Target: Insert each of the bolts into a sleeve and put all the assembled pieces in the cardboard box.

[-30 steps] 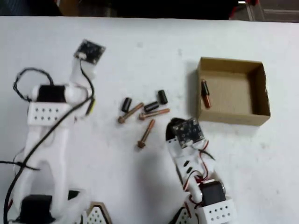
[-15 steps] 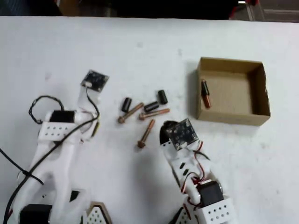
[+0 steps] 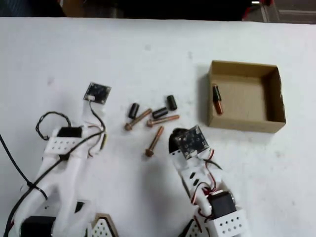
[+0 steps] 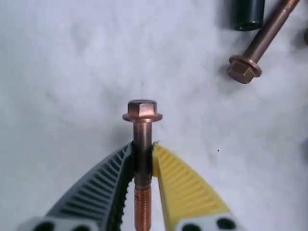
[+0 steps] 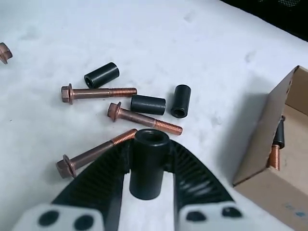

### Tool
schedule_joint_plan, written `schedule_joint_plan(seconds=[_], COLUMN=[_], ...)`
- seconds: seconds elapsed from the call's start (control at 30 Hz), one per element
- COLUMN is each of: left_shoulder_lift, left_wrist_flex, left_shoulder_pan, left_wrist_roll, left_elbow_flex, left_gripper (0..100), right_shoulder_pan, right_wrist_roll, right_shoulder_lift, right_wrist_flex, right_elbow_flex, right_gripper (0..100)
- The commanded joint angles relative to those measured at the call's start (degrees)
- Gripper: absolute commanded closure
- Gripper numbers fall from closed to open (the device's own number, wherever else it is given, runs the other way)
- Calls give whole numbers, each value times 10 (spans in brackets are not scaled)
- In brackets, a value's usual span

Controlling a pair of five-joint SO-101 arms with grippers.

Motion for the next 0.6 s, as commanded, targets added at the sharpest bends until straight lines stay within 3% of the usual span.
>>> schedule_joint_plan(seconds=[0.0,0.33,0.57], left_shoulder_lift=[-27,-16,90], left_wrist_flex=[-17,-22,-56], left_shoulder_pan=[0,0,0], left_wrist_roll=[7,50,49], left_elbow_flex=[4,7,-24], left_gripper=[976,976,976], right_shoulder_pan=[-5,-5,-5], right_wrist_roll=[-4,-4,-4], right_shoulder_lift=[-5,-5,-5], right_wrist_flex=[-16,-16,-16], right_elbow_flex=[-5,-6,-6], right_gripper=[981,981,981])
